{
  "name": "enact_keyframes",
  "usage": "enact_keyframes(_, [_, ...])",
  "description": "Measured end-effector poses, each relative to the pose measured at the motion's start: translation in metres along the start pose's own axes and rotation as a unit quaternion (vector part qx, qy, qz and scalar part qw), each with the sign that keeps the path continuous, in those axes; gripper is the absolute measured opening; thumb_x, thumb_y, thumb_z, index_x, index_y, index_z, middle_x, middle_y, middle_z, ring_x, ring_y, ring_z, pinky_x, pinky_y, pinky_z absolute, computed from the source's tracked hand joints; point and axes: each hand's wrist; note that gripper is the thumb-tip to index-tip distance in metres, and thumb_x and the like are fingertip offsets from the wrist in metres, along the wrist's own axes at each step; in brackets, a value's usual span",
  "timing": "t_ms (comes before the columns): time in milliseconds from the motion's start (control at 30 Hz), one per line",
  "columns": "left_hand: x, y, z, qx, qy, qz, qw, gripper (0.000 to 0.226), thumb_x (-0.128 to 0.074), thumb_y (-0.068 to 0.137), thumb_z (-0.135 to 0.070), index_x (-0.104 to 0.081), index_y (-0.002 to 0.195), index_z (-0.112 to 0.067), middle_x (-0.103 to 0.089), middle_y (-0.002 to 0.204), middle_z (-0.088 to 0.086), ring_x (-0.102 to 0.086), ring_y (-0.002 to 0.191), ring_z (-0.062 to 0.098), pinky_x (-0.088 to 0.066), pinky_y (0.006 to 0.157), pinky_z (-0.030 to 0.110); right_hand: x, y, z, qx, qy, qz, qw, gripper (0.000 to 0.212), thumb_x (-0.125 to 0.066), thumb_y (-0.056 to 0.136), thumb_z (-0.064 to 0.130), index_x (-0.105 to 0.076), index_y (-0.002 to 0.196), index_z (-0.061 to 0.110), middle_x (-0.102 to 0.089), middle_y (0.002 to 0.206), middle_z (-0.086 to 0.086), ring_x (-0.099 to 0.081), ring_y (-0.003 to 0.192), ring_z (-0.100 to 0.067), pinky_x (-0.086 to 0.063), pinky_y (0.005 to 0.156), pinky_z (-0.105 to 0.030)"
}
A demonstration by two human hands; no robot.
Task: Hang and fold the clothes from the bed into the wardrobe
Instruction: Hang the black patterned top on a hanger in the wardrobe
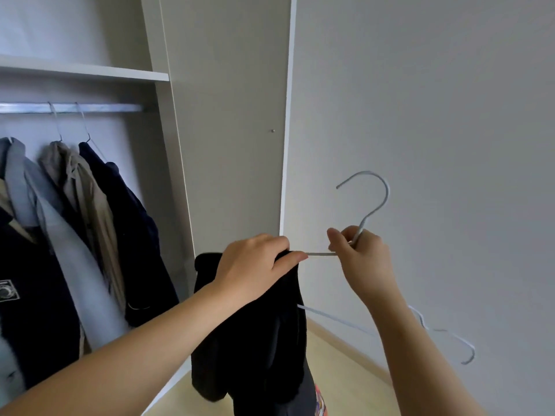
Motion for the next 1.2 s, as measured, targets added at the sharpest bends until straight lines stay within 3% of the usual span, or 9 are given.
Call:
enact_keyframes(133, [-0.010, 0.003, -0.007, 0.091, -0.070, 0.005, 0.993, 0.035, -0.045, 0.086, -0.058, -0.048, 0.072, -0.025, -0.047, 0.058, -0.008, -0.044, 0.054, 0.008, -0.027, 0.049, 0.022, -0.007, -0.006, -0.010, 0.031, -0.128, -0.121, 0.984, 0.019, -0.055, 0.089, 0.036, -0.058, 0.100, 0.021, -0.058, 0.094, 0.011, -0.049, 0.104, -0.023, -0.031, 0.081, -0.032])
enact_keyframes(233, [-0.010, 0.011, -0.005, 0.135, -0.090, -0.019, 0.987, 0.033, -0.046, 0.088, -0.055, -0.046, 0.073, -0.026, -0.046, 0.054, -0.006, -0.041, 0.048, 0.008, -0.027, 0.047, 0.024, -0.019, -0.015, -0.021, 0.097, -0.211, -0.158, 0.960, 0.031, -0.065, 0.082, 0.029, -0.060, 0.111, 0.017, -0.049, 0.129, 0.000, -0.039, 0.118, -0.026, -0.018, 0.090, -0.031])
enact_keyframes(333, [-0.007, 0.008, -0.002, 0.155, -0.079, -0.025, 0.984, 0.032, -0.045, 0.088, -0.055, -0.044, 0.074, -0.027, -0.043, 0.052, -0.006, -0.039, 0.046, 0.008, -0.025, 0.045, 0.026, -0.030, -0.020, -0.019, 0.108, -0.181, -0.141, 0.967, 0.024, -0.067, 0.079, 0.019, -0.063, 0.102, 0.012, -0.045, 0.131, -0.009, -0.041, 0.114, -0.031, -0.019, 0.089, -0.028])
enact_keyframes(467, [-0.007, 0.000, -0.001, 0.225, -0.083, -0.027, 0.970, 0.031, -0.046, 0.089, -0.054, -0.039, 0.079, -0.026, -0.042, 0.052, -0.007, -0.040, 0.046, 0.010, -0.024, 0.044, 0.026, -0.041, -0.024, -0.012, 0.152, -0.128, -0.183, 0.963, 0.021, -0.073, 0.073, 0.009, -0.067, 0.094, 0.006, -0.053, 0.109, -0.015, -0.051, 0.095, -0.034, -0.029, 0.086, -0.030])
enact_keyframes(567, [-0.002, -0.001, -0.001, 0.249, -0.089, -0.030, 0.964, 0.033, -0.046, 0.088, -0.055, -0.040, 0.086, -0.023, -0.044, 0.055, -0.006, -0.043, 0.050, 0.013, -0.028, 0.046, 0.027, -0.050, -0.028, -0.013, 0.140, -0.075, -0.028, 0.987, 0.010, -0.065, 0.081, 0.014, -0.064, 0.091, 0.012, -0.055, 0.090, 0.004, -0.055, 0.088, -0.022, -0.042, 0.079, -0.030])
enact_keyframes(633, [0.003, 0.000, -0.001, 0.252, -0.094, -0.039, 0.962, 0.033, -0.047, 0.088, -0.055, -0.039, 0.089, -0.023, -0.045, 0.057, -0.005, -0.045, 0.054, 0.012, -0.028, 0.047, 0.027, -0.057, -0.030, -0.015, 0.119, -0.041, 0.060, 0.990, 0.008, -0.060, 0.084, 0.017, -0.058, 0.091, 0.021, -0.057, 0.084, 0.012, -0.054, 0.084, -0.013, -0.040, 0.070, -0.015])
enact_keyframes(933, [0.018, 0.006, 0.009, 0.259, -0.156, -0.091, 0.949, 0.029, -0.053, 0.086, -0.051, -0.043, 0.089, -0.024, -0.046, 0.060, -0.004, -0.048, 0.061, 0.013, -0.038, 0.058, 0.031, -0.068, -0.026, -0.017, 0.121, 0.040, 0.201, 0.971, 0.026, -0.054, 0.078, 0.002, -0.050, 0.080, 0.027, -0.056, 0.079, 0.015, -0.053, 0.071, 0.012, -0.038, 0.064, 0.000])
enact_keyframes(1067, [0.021, 0.012, 0.010, 0.250, -0.171, -0.114, 0.946, 0.028, -0.055, 0.084, -0.052, -0.045, 0.087, -0.026, -0.042, 0.055, -0.006, -0.046, 0.057, 0.010, -0.033, 0.052, 0.029, -0.073, -0.030, -0.034, 0.073, 0.018, 0.292, 0.954, 0.028, -0.054, 0.073, 0.004, -0.043, 0.084, 0.027, -0.055, 0.081, 0.012, -0.055, 0.076, -0.004, -0.046, 0.069, -0.018])
enact_keyframes(1200, [0.033, 0.018, 0.020, 0.228, -0.194, -0.141, 0.944, 0.023, -0.057, 0.084, -0.051, -0.047, 0.081, -0.030, -0.043, 0.055, -0.008, -0.044, 0.051, 0.003, -0.032, 0.050, 0.025, -0.074, -0.030, -0.064, 0.073, -0.226, 0.329, 0.914, 0.041, -0.053, 0.081, 0.026, -0.039, 0.120, 0.027, -0.061, 0.103, 0.006, -0.057, 0.099, -0.020, -0.035, 0.098, -0.036])
Point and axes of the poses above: each hand's wrist, its own y-axis towards the middle knuckle, its own x-axis out of the back of the hand, z = x × y
